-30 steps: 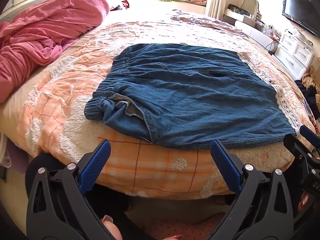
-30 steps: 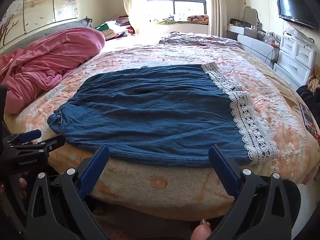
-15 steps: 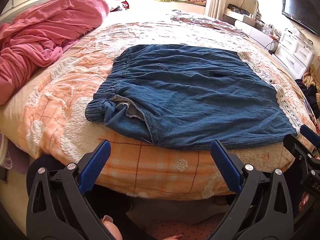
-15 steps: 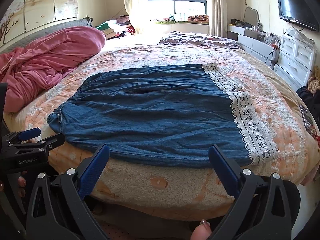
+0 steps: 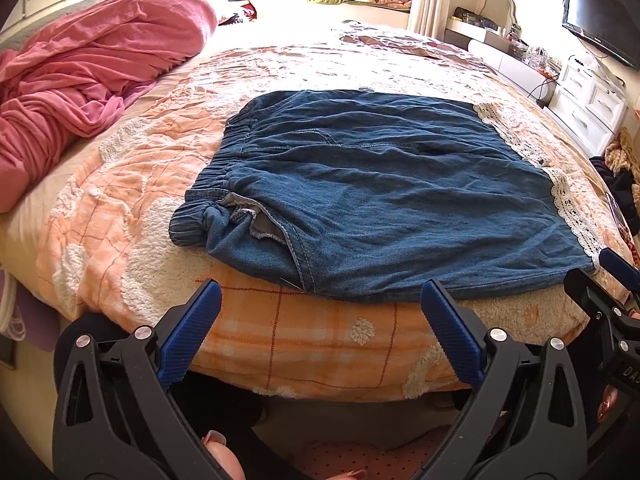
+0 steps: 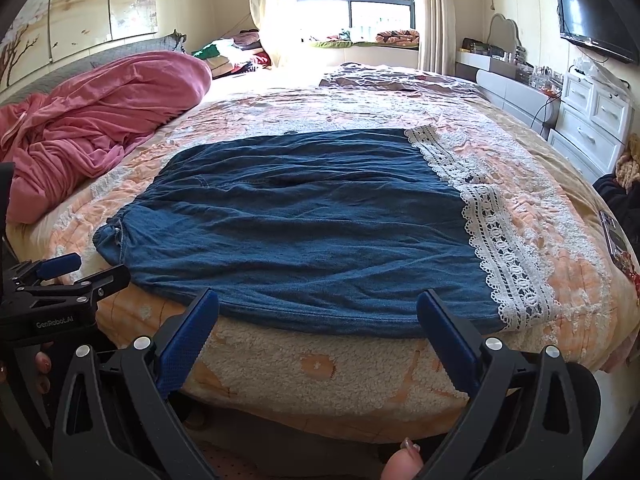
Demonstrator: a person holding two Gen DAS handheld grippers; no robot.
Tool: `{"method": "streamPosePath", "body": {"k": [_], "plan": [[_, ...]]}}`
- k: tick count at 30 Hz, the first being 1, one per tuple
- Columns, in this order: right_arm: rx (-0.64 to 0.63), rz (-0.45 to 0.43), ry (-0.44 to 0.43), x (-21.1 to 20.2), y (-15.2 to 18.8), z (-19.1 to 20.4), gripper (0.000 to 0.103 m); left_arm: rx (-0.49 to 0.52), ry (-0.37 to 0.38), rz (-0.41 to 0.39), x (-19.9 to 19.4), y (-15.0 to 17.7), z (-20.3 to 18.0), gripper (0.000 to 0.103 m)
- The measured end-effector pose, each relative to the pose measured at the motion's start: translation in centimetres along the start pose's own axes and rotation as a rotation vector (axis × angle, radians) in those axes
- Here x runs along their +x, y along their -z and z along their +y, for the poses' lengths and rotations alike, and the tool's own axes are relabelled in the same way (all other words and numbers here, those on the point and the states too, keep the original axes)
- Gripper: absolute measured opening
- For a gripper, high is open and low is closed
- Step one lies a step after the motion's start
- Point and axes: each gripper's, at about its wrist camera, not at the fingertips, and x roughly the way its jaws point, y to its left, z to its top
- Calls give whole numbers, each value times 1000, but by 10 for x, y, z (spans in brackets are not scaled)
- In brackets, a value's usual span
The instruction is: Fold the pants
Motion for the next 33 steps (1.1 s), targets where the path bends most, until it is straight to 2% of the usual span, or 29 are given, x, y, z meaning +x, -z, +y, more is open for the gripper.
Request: {"method": "streamPosePath", "body": {"k": [26, 33], "plan": [[4, 8, -1, 5, -2, 0, 99, 12, 16, -10, 0, -6, -1, 94], [-5, 9, -6, 16, -13, 0, 99, 11, 29, -11, 7, -13, -1, 94]]}}
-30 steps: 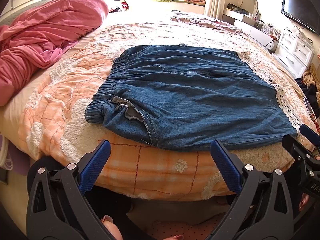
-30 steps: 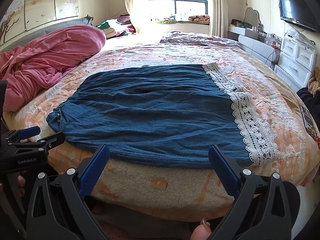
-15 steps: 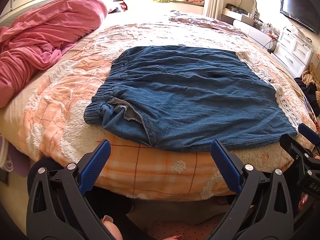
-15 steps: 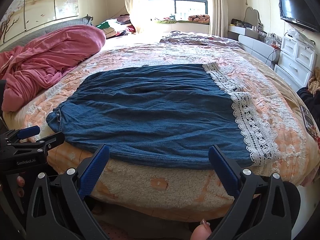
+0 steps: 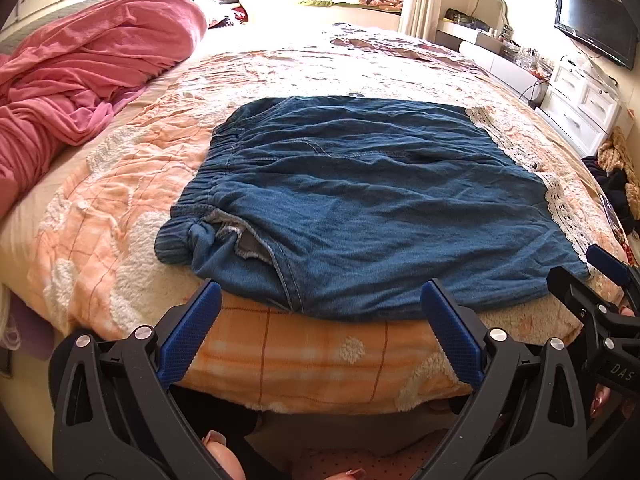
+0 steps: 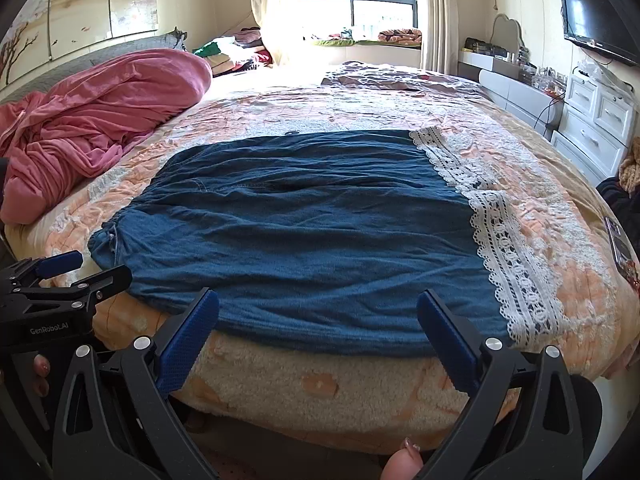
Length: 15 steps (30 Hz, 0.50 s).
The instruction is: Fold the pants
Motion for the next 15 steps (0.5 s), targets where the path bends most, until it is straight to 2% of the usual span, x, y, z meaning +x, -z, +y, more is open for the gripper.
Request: {"method": "streamPosePath", "body": {"k": [6, 10, 15], "plan": [[-39, 7, -29, 23, -28, 2, 99, -1, 2, -6, 12, -24, 12, 94], [-36, 75, -146, 51, -54, -1, 99, -5, 4, 5, 26, -50, 31, 94], [-157, 61, -139, 78, -90, 10, 99, -10, -43, 11, 51, -91, 63, 94]]}}
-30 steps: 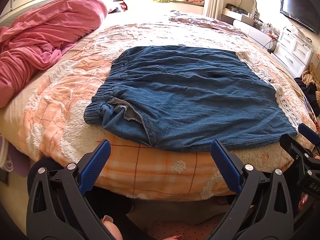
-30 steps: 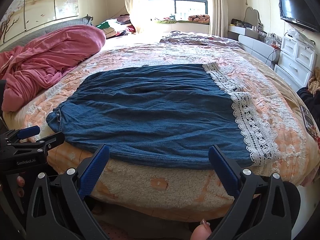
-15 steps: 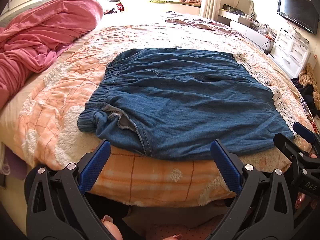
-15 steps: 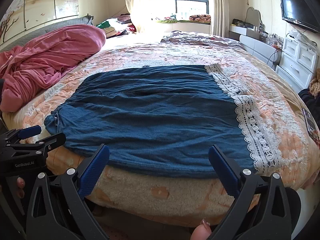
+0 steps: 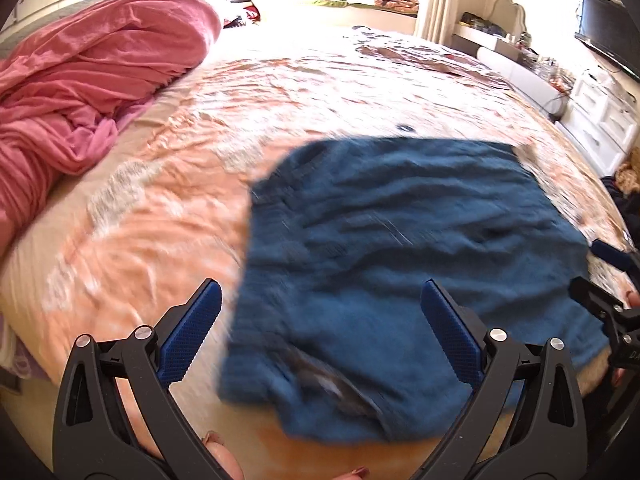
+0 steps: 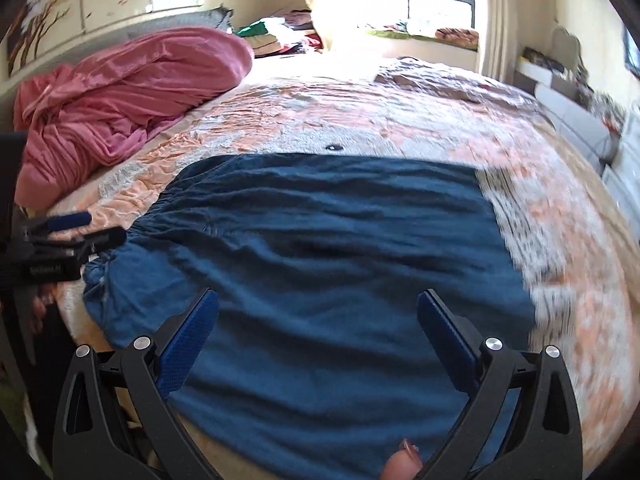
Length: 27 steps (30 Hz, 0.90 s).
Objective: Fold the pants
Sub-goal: 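Grasp the elastic waistband with the left tool while the right tool grasps the denim edge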
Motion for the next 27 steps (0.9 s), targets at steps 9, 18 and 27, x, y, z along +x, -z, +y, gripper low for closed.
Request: {"method": "streamPosePath", "body": {"k": [9, 18, 27], "plan": [[-23, 80, -59, 63, -57, -13, 99, 58, -23, 49, 57, -60, 32, 94], [-133, 140, -57, 115, -90, -12, 99, 123, 70, 104, 111, -82, 38, 59], [-265, 182, -104, 161, -123, -3, 99, 200, 138, 110, 137, -85, 33, 13]]}}
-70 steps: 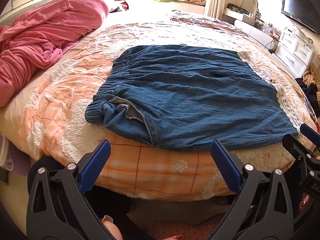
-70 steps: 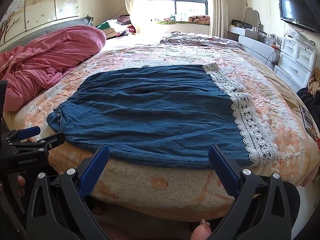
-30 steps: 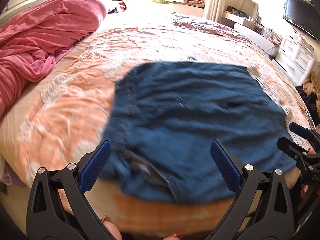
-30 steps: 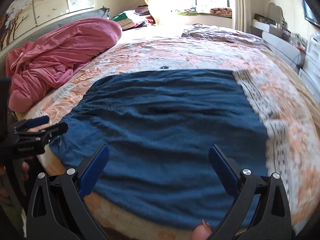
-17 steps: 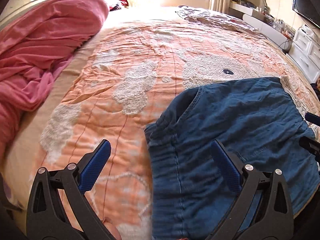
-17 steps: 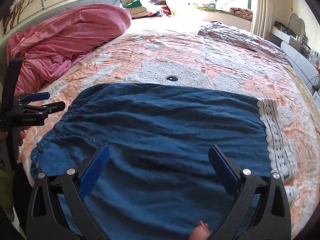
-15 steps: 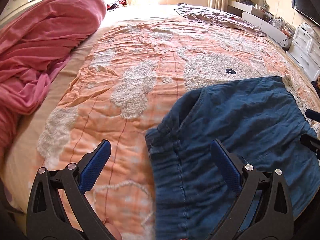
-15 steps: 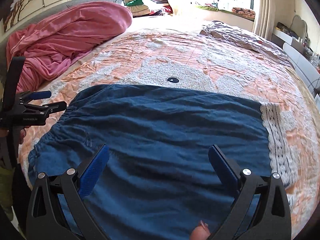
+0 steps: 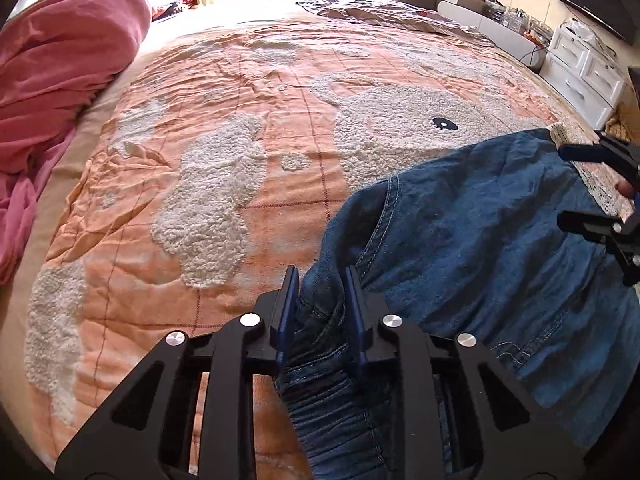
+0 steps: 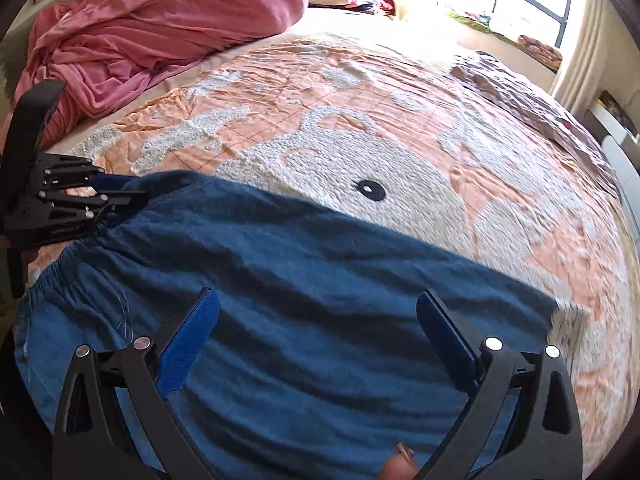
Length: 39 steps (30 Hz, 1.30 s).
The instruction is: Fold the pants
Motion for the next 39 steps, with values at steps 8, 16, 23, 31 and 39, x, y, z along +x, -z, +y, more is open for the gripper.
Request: {"method": "streamPosePath", "body": {"k": [8, 16, 23, 31, 39], "plan": [[-164, 40, -18, 38, -37, 1, 98, 31, 2, -75, -20, 4, -8, 6], [-386, 83, -57, 64, -54, 28, 73, 68, 32, -155, -50, 9, -20, 6], [-405, 61, -118, 61, -43, 39, 7, 105, 30, -160, -54, 15, -26, 6], [-264, -110, -101, -3, -16, 32, 2, 125, 9, -158, -47, 20, -26, 13], [-226, -193, -70, -53, 12, 48, 2, 125, 64, -179, -57, 23, -29, 6]]}}
